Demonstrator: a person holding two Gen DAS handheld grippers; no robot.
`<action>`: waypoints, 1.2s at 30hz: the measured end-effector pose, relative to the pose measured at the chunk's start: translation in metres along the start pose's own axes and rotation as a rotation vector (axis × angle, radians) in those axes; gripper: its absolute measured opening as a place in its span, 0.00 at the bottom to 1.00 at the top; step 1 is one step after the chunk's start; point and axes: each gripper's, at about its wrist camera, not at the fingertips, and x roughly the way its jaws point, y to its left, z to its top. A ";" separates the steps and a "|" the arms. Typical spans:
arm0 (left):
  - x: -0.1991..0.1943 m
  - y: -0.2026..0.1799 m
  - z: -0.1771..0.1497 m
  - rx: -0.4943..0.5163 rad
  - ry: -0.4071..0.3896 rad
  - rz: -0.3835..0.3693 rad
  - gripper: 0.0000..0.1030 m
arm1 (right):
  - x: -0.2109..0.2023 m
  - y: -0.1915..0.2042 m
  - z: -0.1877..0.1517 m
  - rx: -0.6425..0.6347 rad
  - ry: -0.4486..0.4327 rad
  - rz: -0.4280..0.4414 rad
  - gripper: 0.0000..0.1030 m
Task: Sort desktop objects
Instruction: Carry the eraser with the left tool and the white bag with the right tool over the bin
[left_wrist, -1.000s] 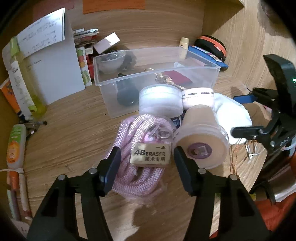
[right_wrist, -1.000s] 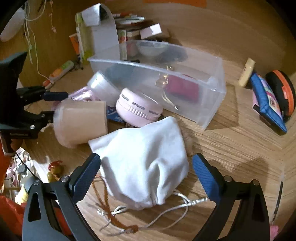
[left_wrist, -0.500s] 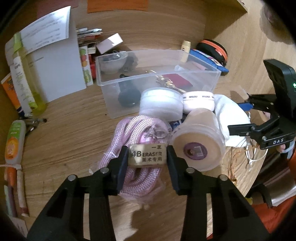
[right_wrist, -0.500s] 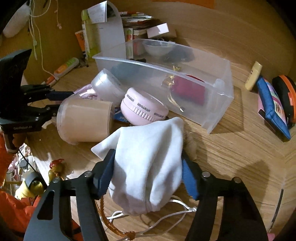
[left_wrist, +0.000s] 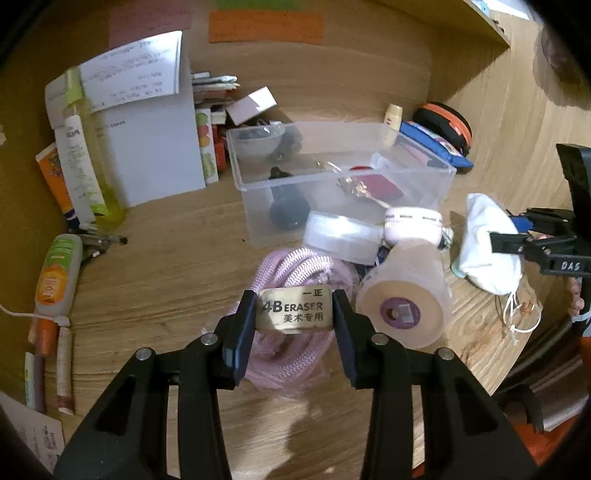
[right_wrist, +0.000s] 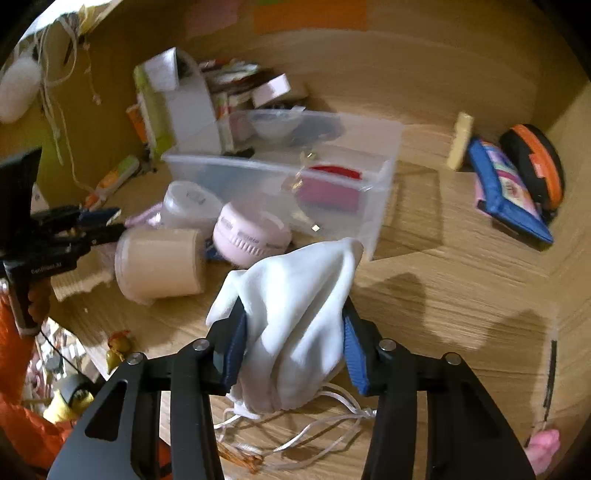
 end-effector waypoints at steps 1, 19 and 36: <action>-0.002 0.001 0.002 -0.006 -0.009 0.002 0.39 | -0.006 -0.003 0.003 0.011 -0.017 -0.005 0.41; -0.024 0.003 0.042 -0.042 -0.123 0.033 0.39 | -0.051 -0.009 0.052 0.005 -0.206 -0.062 0.42; 0.000 0.007 0.108 -0.045 -0.141 0.002 0.39 | -0.027 -0.012 0.117 -0.027 -0.252 -0.021 0.42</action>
